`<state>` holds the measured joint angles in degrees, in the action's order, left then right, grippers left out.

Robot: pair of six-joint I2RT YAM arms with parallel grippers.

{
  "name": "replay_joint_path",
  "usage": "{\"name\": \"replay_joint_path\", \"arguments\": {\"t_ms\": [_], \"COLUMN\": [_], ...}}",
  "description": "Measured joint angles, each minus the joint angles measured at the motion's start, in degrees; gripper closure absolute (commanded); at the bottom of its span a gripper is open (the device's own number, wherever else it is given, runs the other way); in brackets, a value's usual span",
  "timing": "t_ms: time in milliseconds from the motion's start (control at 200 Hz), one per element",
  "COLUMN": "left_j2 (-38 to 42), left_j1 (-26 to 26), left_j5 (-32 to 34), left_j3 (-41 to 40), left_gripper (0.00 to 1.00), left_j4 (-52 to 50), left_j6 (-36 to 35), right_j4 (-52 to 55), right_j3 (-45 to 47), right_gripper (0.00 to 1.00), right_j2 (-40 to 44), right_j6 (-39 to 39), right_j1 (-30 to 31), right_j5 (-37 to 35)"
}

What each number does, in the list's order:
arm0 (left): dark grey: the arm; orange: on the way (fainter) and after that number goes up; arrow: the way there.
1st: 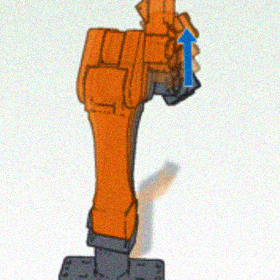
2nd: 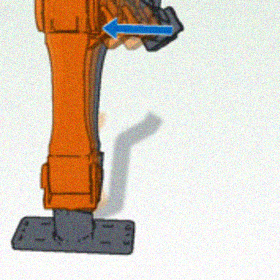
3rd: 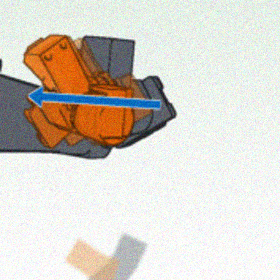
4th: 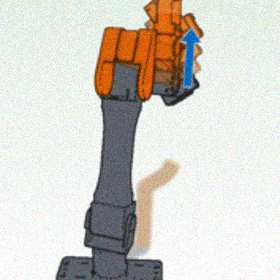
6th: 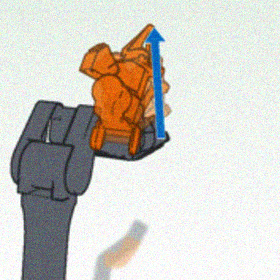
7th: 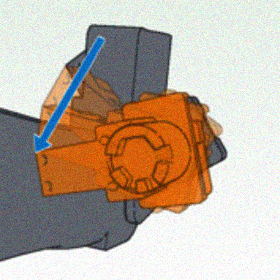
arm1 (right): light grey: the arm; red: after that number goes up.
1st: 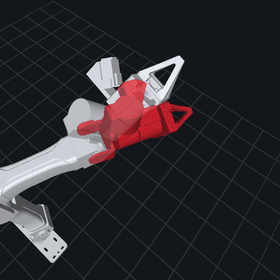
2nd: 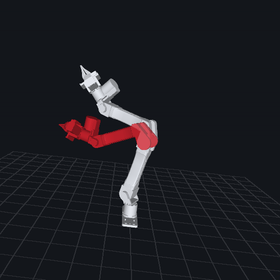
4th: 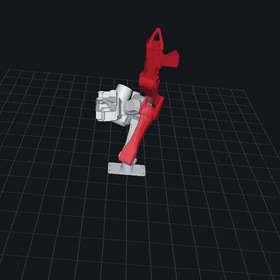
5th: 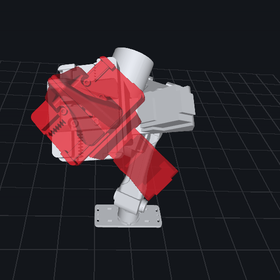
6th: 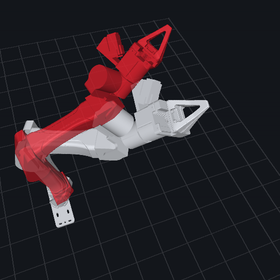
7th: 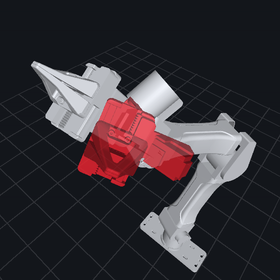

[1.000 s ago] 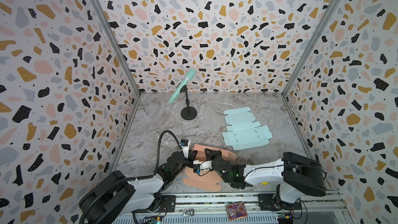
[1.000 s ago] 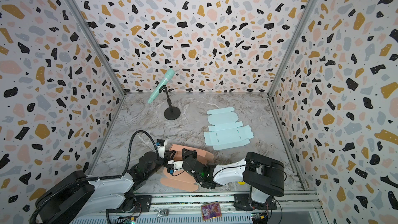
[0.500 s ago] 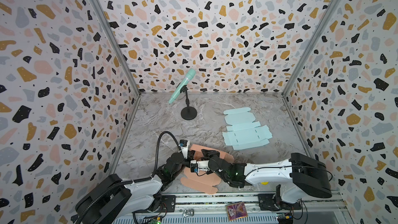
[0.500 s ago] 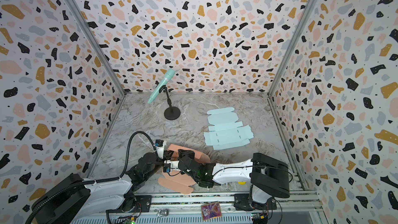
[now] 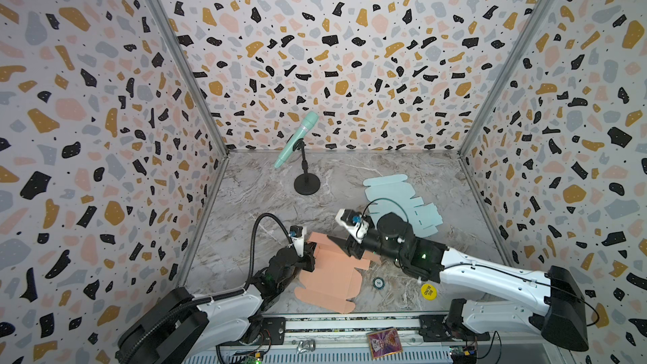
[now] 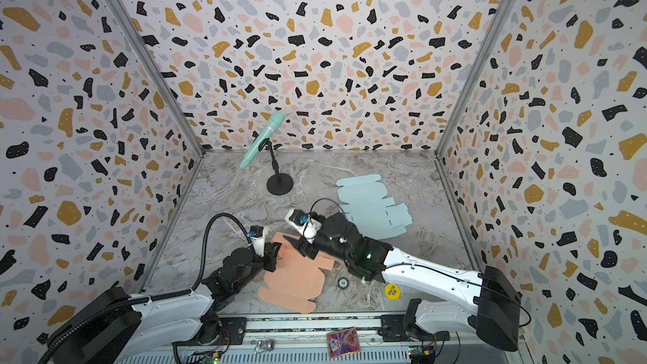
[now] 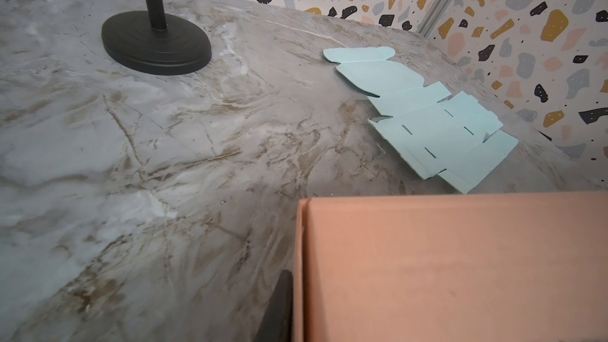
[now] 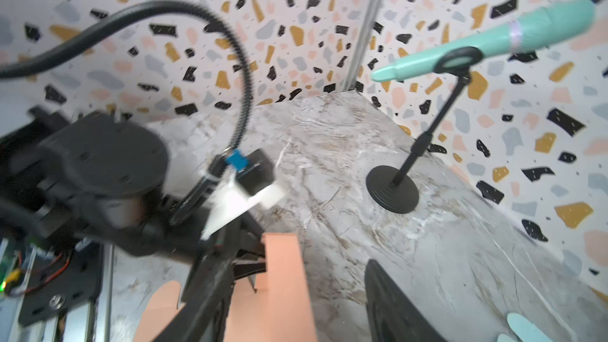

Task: Assemble paper box
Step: First fold the bottom flaps of a flat cardboard box at the center of the table.

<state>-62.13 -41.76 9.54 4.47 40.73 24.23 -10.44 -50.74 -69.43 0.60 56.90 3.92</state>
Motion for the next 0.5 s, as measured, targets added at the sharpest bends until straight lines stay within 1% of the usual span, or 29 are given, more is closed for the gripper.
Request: {"name": "replay_joint_path", "arguments": {"t_ms": [65,115,250,375,501], "left_j2": [-0.1,-0.4,-1.5,-1.7,-1.7], "left_j1": [0.0,0.0,0.0,0.0,0.0], "left_j5": [0.0,0.0,0.0,0.0,0.0], "left_j3": [0.2,0.4,1.6,2.1,2.1], "left_gripper": [0.84,0.84,0.84,0.84,0.84], "left_j4": [-0.1,0.0,-0.5,-0.7,-1.5], "left_j6": [-0.1,-0.2,-0.4,-0.8,-1.0], "right_j4": [1.8,3.4,6.9,9.1,11.3], "right_j3": [-3.5,-6.5,-11.6,-12.2,-12.7], "right_gripper": [0.36,0.36,0.37,0.38,0.39], "right_j2": [-2.5,-5.0,-11.8,-16.8,-20.8], "right_j6": [-3.0,-4.3,-6.2,-7.9,-8.5], "right_j1": [-4.7,-6.5,-8.5,-10.1,-11.0], "right_j5": [4.1,6.9,14.3,20.0,23.1]}}
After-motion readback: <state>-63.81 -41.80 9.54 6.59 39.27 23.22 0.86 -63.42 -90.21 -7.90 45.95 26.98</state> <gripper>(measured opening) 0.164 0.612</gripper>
